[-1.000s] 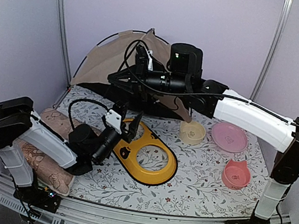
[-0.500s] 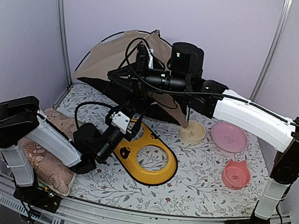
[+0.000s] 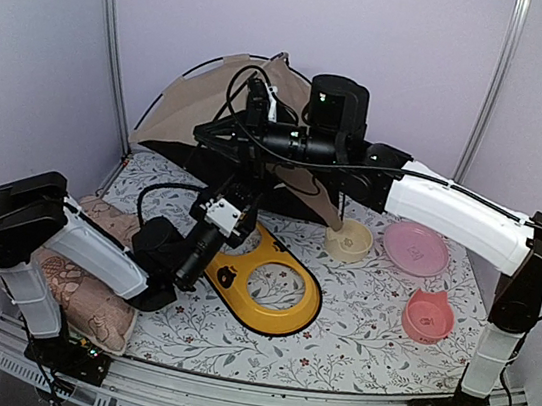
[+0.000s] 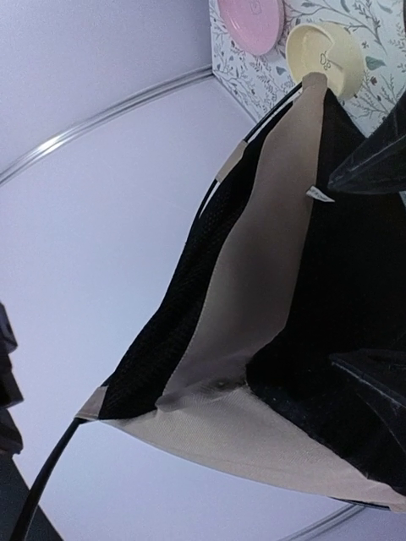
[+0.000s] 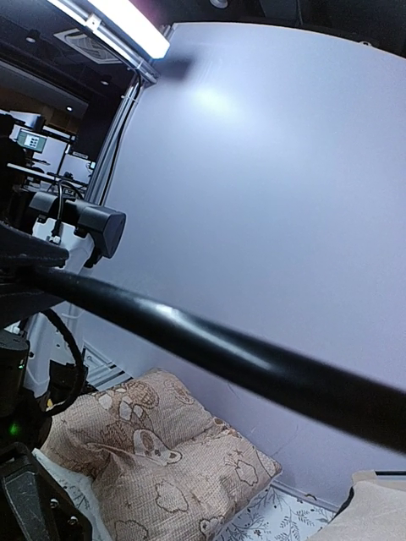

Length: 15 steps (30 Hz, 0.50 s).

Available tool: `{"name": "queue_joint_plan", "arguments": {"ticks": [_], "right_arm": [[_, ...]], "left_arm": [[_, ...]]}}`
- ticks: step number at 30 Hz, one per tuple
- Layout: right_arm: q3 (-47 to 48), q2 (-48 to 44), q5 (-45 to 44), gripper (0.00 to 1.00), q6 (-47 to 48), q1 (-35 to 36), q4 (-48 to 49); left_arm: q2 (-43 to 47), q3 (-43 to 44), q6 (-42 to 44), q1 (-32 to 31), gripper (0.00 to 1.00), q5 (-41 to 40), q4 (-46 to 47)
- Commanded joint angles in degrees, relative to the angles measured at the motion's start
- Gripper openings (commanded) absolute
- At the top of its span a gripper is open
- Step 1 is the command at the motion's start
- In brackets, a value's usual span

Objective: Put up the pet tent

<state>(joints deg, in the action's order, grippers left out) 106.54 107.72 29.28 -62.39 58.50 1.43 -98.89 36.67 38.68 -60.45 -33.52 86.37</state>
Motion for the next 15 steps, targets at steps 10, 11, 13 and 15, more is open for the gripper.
{"name": "queue_joint_plan", "arguments": {"ticks": [10,11,13,15], "right_arm": [[2.35,0.68,0.40,0.00,1.69,0.21,4.16],[2.35,0.74,0.43,0.00,1.66,0.21,4.12],[2.35,0.86,0.50,0.00,1.58,0.19,4.20],[2.42,0.82,0.52,0.00,1.49,0.15,4.20]], "left_arm": [[2.21,3.30,4.89,3.38,0.63,0.19,17.95],[2.19,3.51,5.02,3.58,0.63,0.16,17.96],[1.94,3.98,5.40,3.86,0.63,0.44,17.96],[1.74,4.51,5.81,4.21,0.63,0.72,17.96]]}}
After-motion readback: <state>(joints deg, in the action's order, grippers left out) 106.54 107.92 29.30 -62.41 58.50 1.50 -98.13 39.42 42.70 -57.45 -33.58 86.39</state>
